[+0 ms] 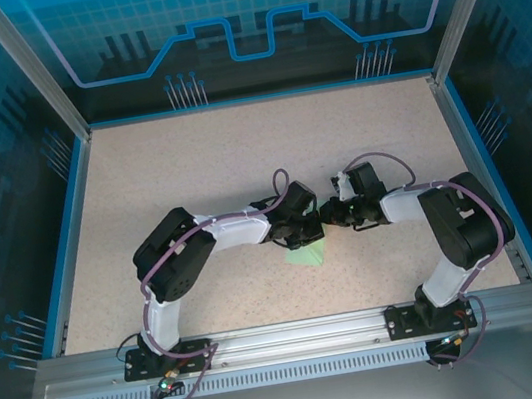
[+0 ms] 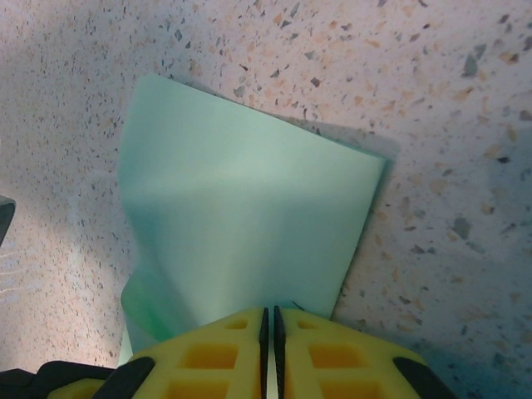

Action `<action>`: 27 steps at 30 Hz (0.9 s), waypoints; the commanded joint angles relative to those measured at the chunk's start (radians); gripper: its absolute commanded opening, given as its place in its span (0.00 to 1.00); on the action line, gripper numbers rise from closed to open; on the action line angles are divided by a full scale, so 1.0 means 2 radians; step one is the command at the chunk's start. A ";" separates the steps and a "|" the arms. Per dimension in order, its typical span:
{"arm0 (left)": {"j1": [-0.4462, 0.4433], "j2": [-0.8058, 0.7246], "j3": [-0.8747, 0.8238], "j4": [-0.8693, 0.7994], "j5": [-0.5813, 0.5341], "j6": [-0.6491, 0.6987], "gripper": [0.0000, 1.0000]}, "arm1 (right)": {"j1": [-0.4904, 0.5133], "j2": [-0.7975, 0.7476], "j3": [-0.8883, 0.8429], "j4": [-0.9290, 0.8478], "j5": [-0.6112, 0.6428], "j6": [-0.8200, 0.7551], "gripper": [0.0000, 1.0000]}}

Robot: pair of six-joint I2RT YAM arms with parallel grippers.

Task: Fold a paper plane with a square sheet of paper (pick it up from the middle)
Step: Fold the triangle a second time at the center of the table.

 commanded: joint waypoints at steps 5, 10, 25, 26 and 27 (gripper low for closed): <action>0.002 0.018 0.005 -0.014 0.000 0.023 0.03 | -0.002 0.025 -0.002 -0.021 0.006 -0.013 0.13; 0.002 0.010 0.004 -0.009 -0.001 0.023 0.03 | -0.002 0.030 0.011 -0.053 0.022 -0.018 0.13; 0.002 -0.026 -0.009 0.007 -0.001 0.020 0.03 | -0.002 0.027 0.015 -0.069 0.036 -0.020 0.12; 0.002 -0.029 -0.011 0.009 -0.001 0.019 0.03 | -0.003 0.027 0.014 -0.069 0.037 -0.020 0.12; 0.002 -0.031 -0.013 0.010 -0.001 0.018 0.04 | -0.002 0.027 0.014 -0.069 0.037 -0.020 0.12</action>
